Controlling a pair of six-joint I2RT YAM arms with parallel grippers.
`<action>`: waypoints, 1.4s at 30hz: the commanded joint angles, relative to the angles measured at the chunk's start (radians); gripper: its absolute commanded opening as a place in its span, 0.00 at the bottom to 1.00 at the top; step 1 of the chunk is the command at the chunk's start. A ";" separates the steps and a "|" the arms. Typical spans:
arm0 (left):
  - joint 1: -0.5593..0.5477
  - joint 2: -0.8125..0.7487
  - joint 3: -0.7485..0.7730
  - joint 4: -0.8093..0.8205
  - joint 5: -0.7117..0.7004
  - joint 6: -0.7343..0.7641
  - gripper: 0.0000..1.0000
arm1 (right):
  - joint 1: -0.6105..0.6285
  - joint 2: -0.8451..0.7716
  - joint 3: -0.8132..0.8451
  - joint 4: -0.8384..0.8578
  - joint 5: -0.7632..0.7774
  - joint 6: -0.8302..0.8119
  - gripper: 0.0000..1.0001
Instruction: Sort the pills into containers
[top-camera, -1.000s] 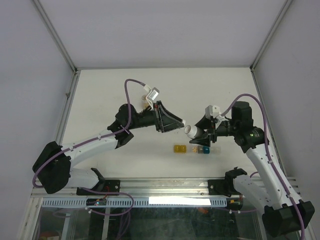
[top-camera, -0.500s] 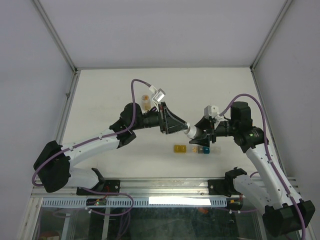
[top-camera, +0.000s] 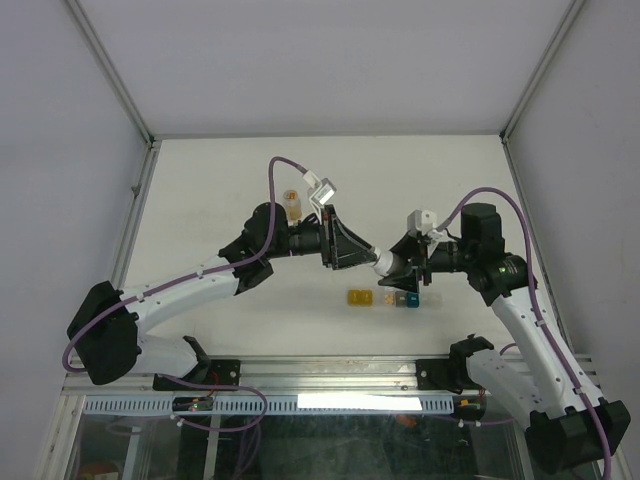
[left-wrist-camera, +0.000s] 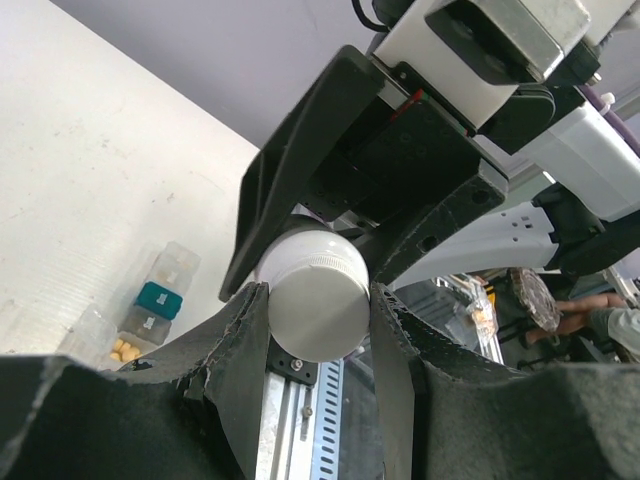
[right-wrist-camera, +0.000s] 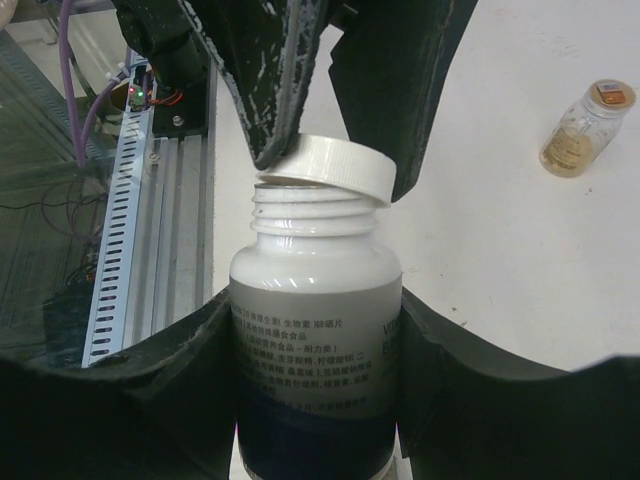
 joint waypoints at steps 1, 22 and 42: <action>-0.024 -0.009 0.046 0.013 0.023 0.026 0.28 | 0.008 -0.003 0.043 0.065 0.027 0.025 0.00; -0.105 -0.007 0.097 -0.217 -0.171 0.148 0.25 | 0.025 0.027 0.035 0.139 0.114 0.126 0.00; -0.111 -0.014 0.049 -0.118 -0.010 0.193 0.24 | 0.000 0.007 0.022 0.157 -0.150 0.123 0.00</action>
